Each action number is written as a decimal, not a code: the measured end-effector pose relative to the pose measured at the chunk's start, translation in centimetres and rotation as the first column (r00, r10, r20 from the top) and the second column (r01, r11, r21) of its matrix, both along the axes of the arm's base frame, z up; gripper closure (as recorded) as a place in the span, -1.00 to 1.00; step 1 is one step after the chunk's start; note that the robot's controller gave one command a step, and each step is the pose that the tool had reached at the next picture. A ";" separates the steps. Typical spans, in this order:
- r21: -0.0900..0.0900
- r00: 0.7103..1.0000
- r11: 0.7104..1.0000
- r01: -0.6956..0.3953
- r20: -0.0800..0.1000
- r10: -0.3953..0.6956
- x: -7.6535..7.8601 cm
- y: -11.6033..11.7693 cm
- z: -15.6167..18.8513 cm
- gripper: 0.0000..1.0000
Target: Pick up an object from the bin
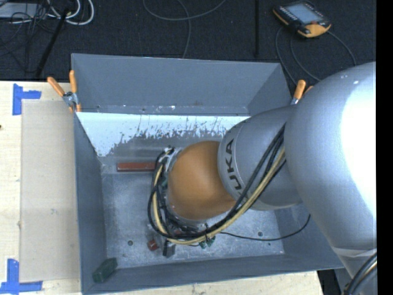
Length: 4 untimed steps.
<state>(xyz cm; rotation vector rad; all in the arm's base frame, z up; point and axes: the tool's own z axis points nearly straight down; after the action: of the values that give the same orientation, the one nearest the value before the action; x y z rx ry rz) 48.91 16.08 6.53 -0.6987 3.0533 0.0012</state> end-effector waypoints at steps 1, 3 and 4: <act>-0.002 0.995 0.995 -0.096 -0.010 0.096 -0.4 0.2 1.4 1.00; -0.002 0.996 0.996 -0.089 -0.010 0.089 -0.5 -0.6 10.7 1.00; -0.002 0.996 0.996 -0.088 -0.010 0.088 -0.4 -0.6 10.7 -1.00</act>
Offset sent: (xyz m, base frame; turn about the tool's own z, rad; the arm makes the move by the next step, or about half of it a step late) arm 0.0000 0.0000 0.0000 0.0000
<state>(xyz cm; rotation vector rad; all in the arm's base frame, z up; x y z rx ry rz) 48.46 15.48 17.20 -0.8349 3.0295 0.0017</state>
